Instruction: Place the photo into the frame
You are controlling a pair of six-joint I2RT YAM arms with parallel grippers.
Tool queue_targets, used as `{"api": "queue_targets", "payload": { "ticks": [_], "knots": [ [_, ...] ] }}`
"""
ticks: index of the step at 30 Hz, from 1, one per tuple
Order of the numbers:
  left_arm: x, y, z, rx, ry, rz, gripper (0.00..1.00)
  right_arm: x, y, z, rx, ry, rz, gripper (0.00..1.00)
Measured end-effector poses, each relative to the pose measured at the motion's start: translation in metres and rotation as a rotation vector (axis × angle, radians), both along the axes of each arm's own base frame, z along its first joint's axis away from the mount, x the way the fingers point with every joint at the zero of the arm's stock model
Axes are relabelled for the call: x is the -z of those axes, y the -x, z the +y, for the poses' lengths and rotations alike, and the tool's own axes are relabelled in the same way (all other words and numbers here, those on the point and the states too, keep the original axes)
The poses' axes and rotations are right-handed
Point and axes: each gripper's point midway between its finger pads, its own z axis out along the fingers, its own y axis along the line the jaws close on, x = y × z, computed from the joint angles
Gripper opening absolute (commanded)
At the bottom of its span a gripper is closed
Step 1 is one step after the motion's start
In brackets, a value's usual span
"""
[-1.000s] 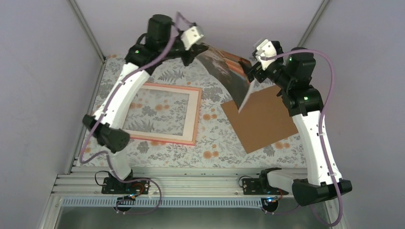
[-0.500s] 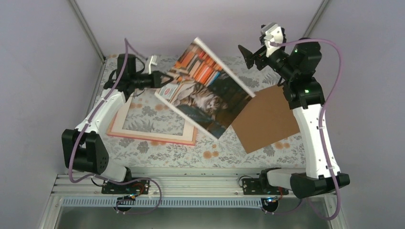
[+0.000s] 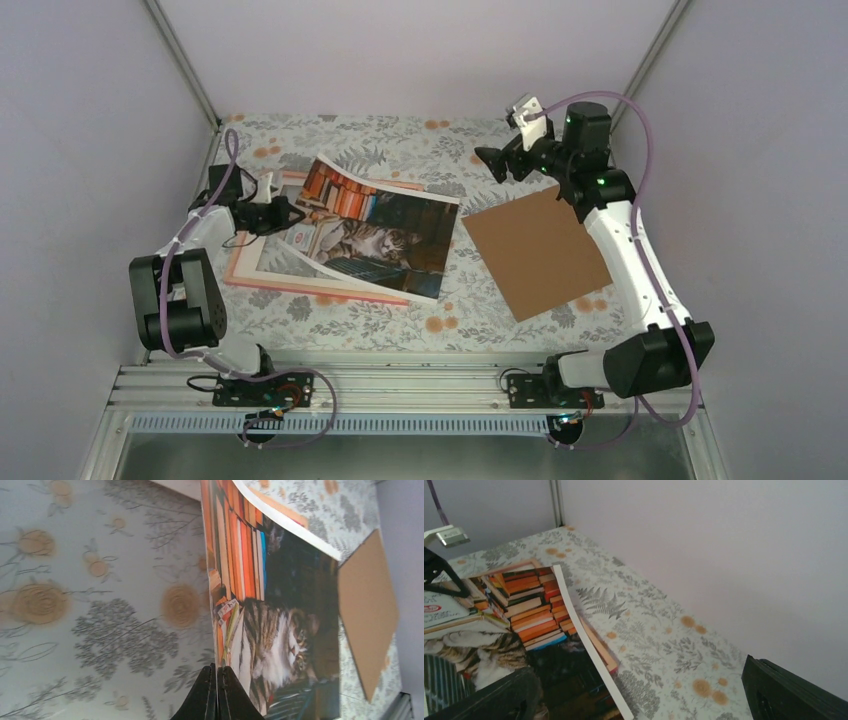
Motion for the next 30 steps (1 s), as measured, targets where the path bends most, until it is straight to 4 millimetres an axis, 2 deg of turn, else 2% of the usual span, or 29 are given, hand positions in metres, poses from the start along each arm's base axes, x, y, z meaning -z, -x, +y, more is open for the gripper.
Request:
{"api": "queue_targets", "payload": {
  "ticks": [8,11,13,15,19,21,25,30],
  "knots": [
    [0.019,0.001,0.033,-0.023,-0.073,-0.007,0.02,0.033,0.004,0.003,-0.033,0.021,0.066,1.0],
    [0.021,0.001,0.03,-0.001,-0.043,-0.002,0.02,0.038,0.007,0.006,-0.059,0.034,0.076,1.0],
    [0.009,-0.002,0.022,0.024,-0.007,-0.019,0.02,0.043,0.011,0.008,-0.089,0.049,0.077,0.99],
    [-0.013,-0.012,0.014,0.027,0.039,-0.046,0.02,0.048,0.013,0.011,-0.112,0.06,0.078,0.98],
    [-0.081,-0.04,-0.005,0.006,0.161,-0.129,0.02,0.059,0.019,0.03,-0.153,0.08,0.089,0.94],
    [-0.118,-0.053,-0.018,-0.006,0.224,-0.158,0.02,0.063,0.024,0.051,-0.194,0.098,0.081,0.96],
    [-0.178,-0.069,-0.044,-0.022,0.321,-0.191,0.02,0.07,0.039,0.091,-0.253,0.137,0.041,1.0],
    [-0.217,-0.077,-0.063,-0.073,0.416,-0.167,0.02,0.063,0.051,0.152,-0.304,0.15,-0.048,1.0]
  ]
}}
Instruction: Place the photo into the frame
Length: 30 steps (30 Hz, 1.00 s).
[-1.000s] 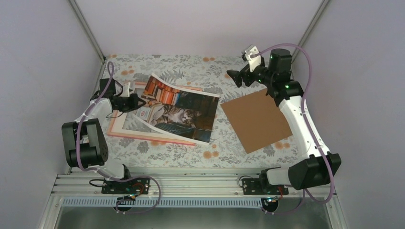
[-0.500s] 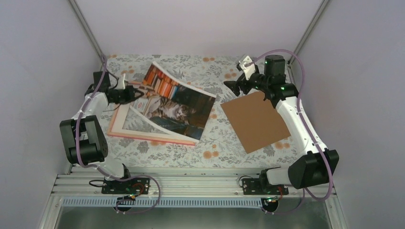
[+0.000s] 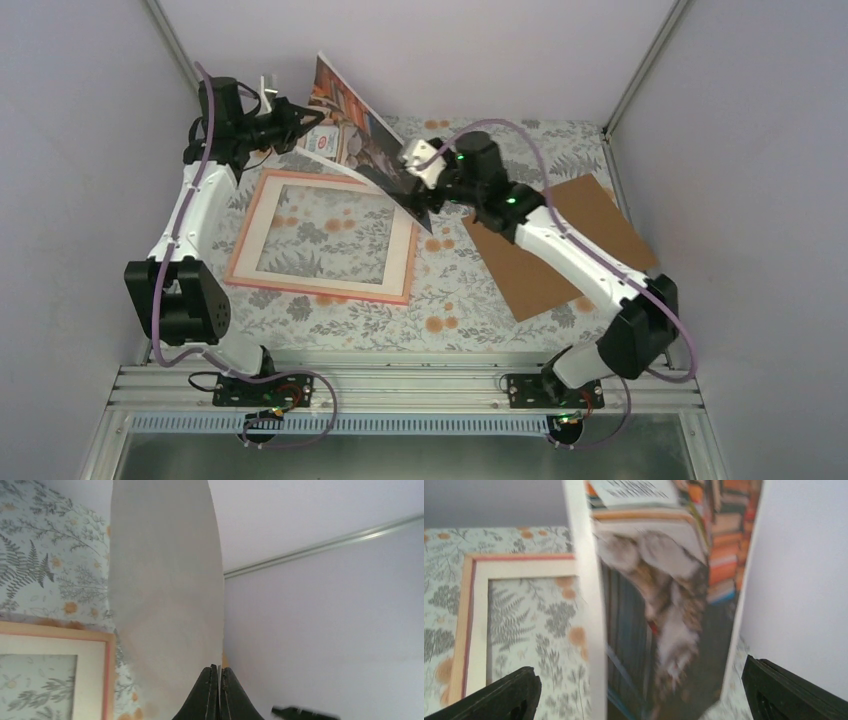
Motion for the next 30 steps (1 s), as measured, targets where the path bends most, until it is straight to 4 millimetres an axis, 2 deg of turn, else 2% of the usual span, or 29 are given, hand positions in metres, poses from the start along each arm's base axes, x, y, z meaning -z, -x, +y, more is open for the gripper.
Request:
{"api": "queue_targets", "payload": {
  "ticks": [3,6,8,11,13,16,18,19,22,23,26,30],
  "knots": [
    [-0.004,-0.005,-0.004,-0.032,0.047,0.054,0.02,-0.003,0.001,0.042,-0.019,-0.004,-0.064,1.0],
    [-0.001,-0.008,-0.009,-0.053,0.078,0.106,0.02,0.004,-0.002,0.076,-0.013,0.012,-0.124,0.99],
    [0.0,-0.008,-0.013,-0.057,0.092,0.129,0.02,0.011,-0.006,0.089,0.001,0.03,-0.146,0.93],
    [0.0,-0.007,-0.019,-0.059,0.107,0.15,0.02,0.021,-0.023,0.1,0.054,0.061,-0.192,0.68],
    [0.001,-0.007,-0.02,-0.064,0.111,0.161,0.02,0.025,-0.038,0.1,0.1,0.086,-0.234,0.48],
    [0.002,-0.007,-0.02,-0.073,0.114,0.172,0.04,0.031,-0.056,0.096,0.167,0.127,-0.29,0.07],
    [0.003,-0.008,-0.019,-0.08,0.111,0.177,0.19,0.032,-0.064,0.091,0.204,0.149,-0.309,0.04],
    [0.003,-0.008,-0.019,-0.084,0.11,0.178,0.3,0.031,-0.065,0.089,0.213,0.151,-0.312,0.04],
    [0.003,-0.009,-0.017,-0.075,0.085,0.142,0.9,0.015,-0.073,0.081,0.238,0.135,-0.317,0.04],
    [0.002,-0.01,-0.015,-0.069,0.071,0.119,0.99,0.009,-0.074,0.078,0.237,0.125,-0.312,0.04],
    [-0.008,-0.01,-0.009,-0.04,-0.009,0.009,1.0,-0.011,-0.073,0.06,0.217,0.083,-0.287,0.04],
    [-0.051,-0.011,0.008,-0.002,-0.215,-0.297,1.0,-0.057,-0.069,0.013,0.181,-0.002,-0.273,0.04]
  ]
}}
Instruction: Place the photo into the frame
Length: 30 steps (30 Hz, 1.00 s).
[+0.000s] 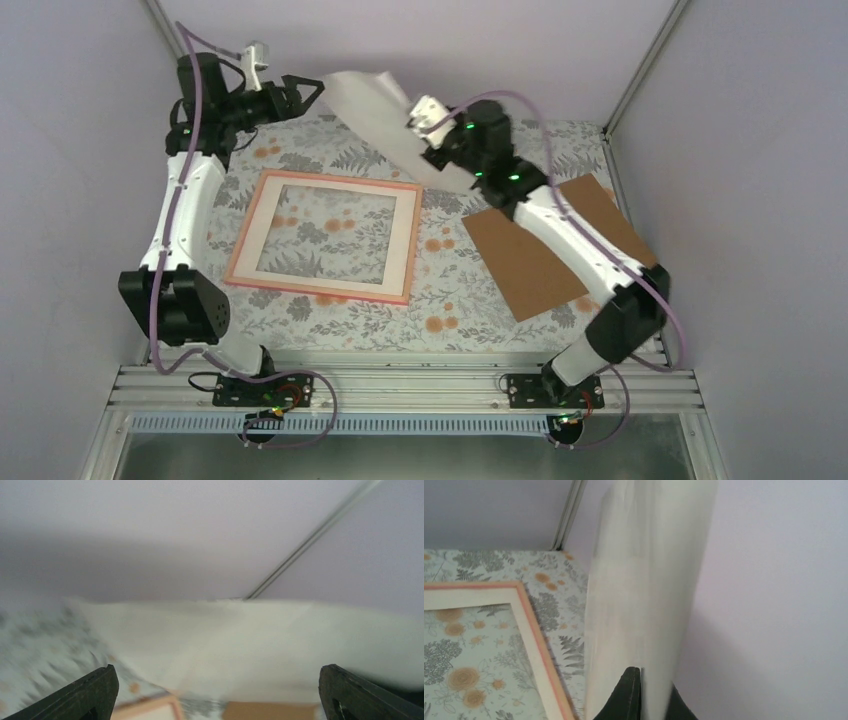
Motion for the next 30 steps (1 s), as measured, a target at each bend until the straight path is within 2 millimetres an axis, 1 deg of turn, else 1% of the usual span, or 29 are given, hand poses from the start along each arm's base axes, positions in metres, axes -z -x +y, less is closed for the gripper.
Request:
{"api": "queue_targets", "payload": {
  "ticks": [2,4,6,7,9,12,15,18,20,21,23,24,25,26,27,28,29,30],
  "knots": [
    [-0.019,0.008,0.003,0.036,-0.129,-0.177,1.0,-0.026,0.008,-0.024,-0.019,-0.034,-0.025,0.04],
    [-0.034,0.026,-0.002,0.116,-0.279,-0.369,1.0,-0.047,0.018,-0.042,-0.042,-0.055,-0.047,0.04],
    [-0.044,0.046,-0.014,0.211,-0.413,-0.534,1.0,-0.058,0.033,-0.048,-0.085,-0.065,-0.053,0.04],
    [-0.048,0.054,-0.021,0.257,-0.469,-0.603,1.0,-0.06,0.041,-0.048,-0.113,-0.065,-0.047,0.03],
    [-0.058,0.071,-0.041,0.363,-0.585,-0.752,1.0,-0.059,0.052,-0.048,-0.16,-0.052,-0.029,0.04],
    [-0.071,0.091,-0.068,0.499,-0.687,-0.917,1.0,-0.048,0.064,-0.047,-0.215,-0.017,0.011,0.04],
    [-0.081,0.101,-0.088,0.593,-0.751,-1.03,0.98,-0.033,0.077,-0.048,-0.259,0.027,0.049,0.03],
    [-0.074,0.109,-0.104,0.678,-0.787,-1.06,0.9,-0.023,0.09,-0.051,-0.289,0.054,0.076,0.03],
    [-0.062,0.118,-0.119,0.752,-0.79,-1.052,0.81,-0.021,0.097,-0.053,-0.302,0.063,0.087,0.03],
    [-0.053,0.124,-0.127,0.797,-0.782,-1.037,0.75,-0.022,0.099,-0.053,-0.306,0.065,0.087,0.03],
    [-0.04,0.134,-0.14,0.863,-0.762,-1.001,0.53,-0.024,0.103,-0.055,-0.311,0.066,0.085,0.04],
    [-0.033,0.14,-0.147,0.897,-0.747,-0.98,0.37,-0.025,0.106,-0.056,-0.312,0.066,0.083,0.04],
    [-0.029,0.144,-0.151,0.919,-0.734,-0.959,0.18,-0.025,0.108,-0.058,-0.313,0.067,0.081,0.04],
    [-0.025,0.147,-0.155,0.935,-0.721,-0.94,0.06,-0.025,0.111,-0.059,-0.313,0.067,0.08,0.05],
    [-0.023,0.148,-0.158,0.944,-0.708,-0.922,0.03,-0.025,0.114,-0.061,-0.312,0.068,0.08,0.09],
    [-0.022,0.149,-0.16,0.948,-0.691,-0.907,0.03,-0.024,0.116,-0.063,-0.307,0.068,0.08,0.24],
    [-0.023,0.15,-0.162,0.949,-0.672,-0.892,0.02,-0.024,0.119,-0.066,-0.301,0.064,0.083,0.47],
    [-0.024,0.151,-0.163,0.945,-0.648,-0.873,0.02,-0.024,0.121,-0.068,-0.29,0.057,0.088,0.61]
  ]
}}
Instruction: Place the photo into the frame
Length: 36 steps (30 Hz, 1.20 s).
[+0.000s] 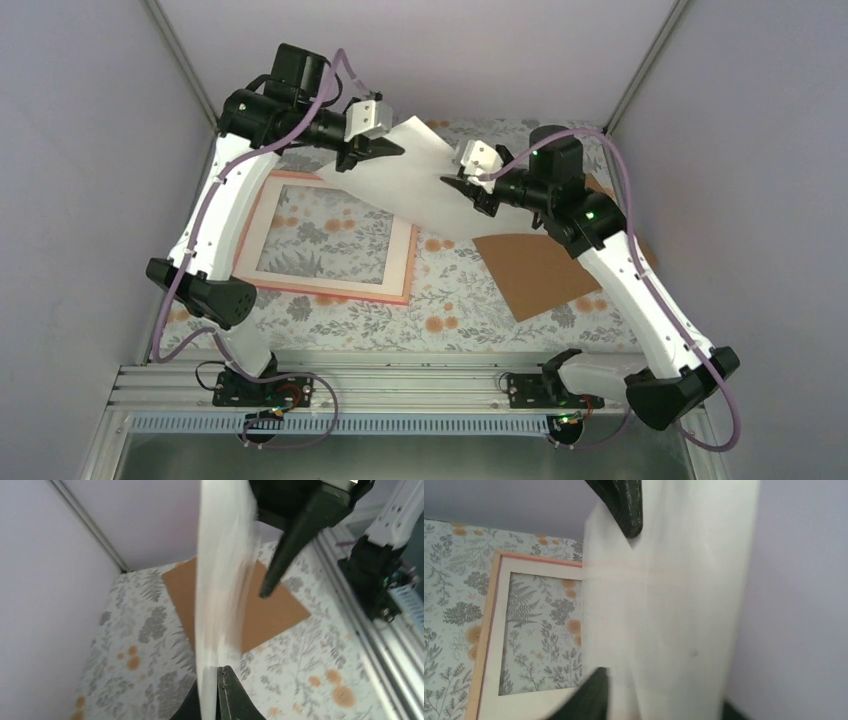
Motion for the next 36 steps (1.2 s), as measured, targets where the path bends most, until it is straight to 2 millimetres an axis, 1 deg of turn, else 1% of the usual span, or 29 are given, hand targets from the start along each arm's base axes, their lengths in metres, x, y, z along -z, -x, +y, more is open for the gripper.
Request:
{"api": "queue_targets", "payload": {
  "ticks": [2,3,5,6,8,10,12,14,16,18,19,21,23,24,26,28,30,31,33,36],
  "knots": [
    [-0.003,0.003,-0.004,-0.003,0.046,0.077,0.02,-0.003,0.004,-0.005,0.024,-0.021,0.01,0.72],
    [-0.003,0.004,-0.007,-0.002,0.074,0.122,0.02,-0.007,0.007,-0.007,0.032,-0.037,0.013,0.81],
    [0.007,0.007,-0.009,-0.012,0.124,0.248,0.02,-0.02,0.012,-0.01,0.043,-0.081,0.01,0.96],
    [0.018,0.008,-0.01,-0.02,0.144,0.324,0.02,-0.025,0.015,-0.011,0.048,-0.105,0.012,0.99],
    [0.043,0.005,-0.008,-0.056,0.175,0.48,0.02,-0.036,0.022,-0.015,0.053,-0.145,0.015,1.0],
    [0.07,-0.006,-0.001,-0.123,0.206,0.626,0.02,-0.043,0.028,-0.017,0.054,-0.174,0.033,1.0],
    [0.098,-0.027,0.016,-0.228,0.245,0.775,0.02,-0.047,0.031,-0.016,0.053,-0.199,0.083,1.0],
    [0.121,-0.046,0.037,-0.334,0.274,0.881,0.03,-0.042,0.031,-0.014,0.053,-0.212,0.143,1.0],
    [0.14,-0.066,0.06,-0.44,0.294,0.958,0.02,-0.027,0.028,-0.015,0.069,-0.22,0.23,1.0],
    [0.155,-0.082,0.075,-0.516,0.301,1.003,0.02,-0.002,0.021,-0.023,0.108,-0.215,0.333,1.0],
    [0.166,-0.089,0.083,-0.556,0.295,1.028,0.02,0.011,0.016,-0.028,0.134,-0.212,0.387,1.0],
    [0.194,-0.099,0.096,-0.636,0.265,1.079,0.02,0.038,-0.001,-0.042,0.193,-0.206,0.494,1.0],
    [0.221,-0.105,0.109,-0.721,0.219,1.115,0.02,0.065,-0.022,-0.058,0.258,-0.206,0.607,1.0],
    [0.233,-0.107,0.116,-0.767,0.193,1.13,0.02,0.082,-0.034,-0.068,0.293,-0.207,0.674,1.0],
    [0.245,-0.109,0.127,-0.826,0.167,1.142,0.02,0.113,-0.051,-0.084,0.35,-0.205,0.784,1.0],
    [0.247,-0.109,0.136,-0.854,0.157,1.144,0.02,0.144,-0.061,-0.1,0.395,-0.208,0.904,1.0],
    [0.242,-0.112,0.138,-0.859,0.148,1.12,0.02,0.166,-0.064,-0.11,0.423,-0.217,0.995,1.0],
    [0.239,-0.113,0.137,-0.855,0.14,1.098,0.02,0.175,-0.062,-0.113,0.432,-0.221,1.031,1.0],
    [0.233,-0.11,0.128,-0.837,0.115,1.048,0.02,0.19,-0.055,-0.116,0.439,-0.237,1.1,1.0],
    [0.235,-0.105,0.119,-0.826,0.072,1.014,0.02,0.209,-0.04,-0.113,0.428,-0.264,1.202,1.0]
  ]
}}
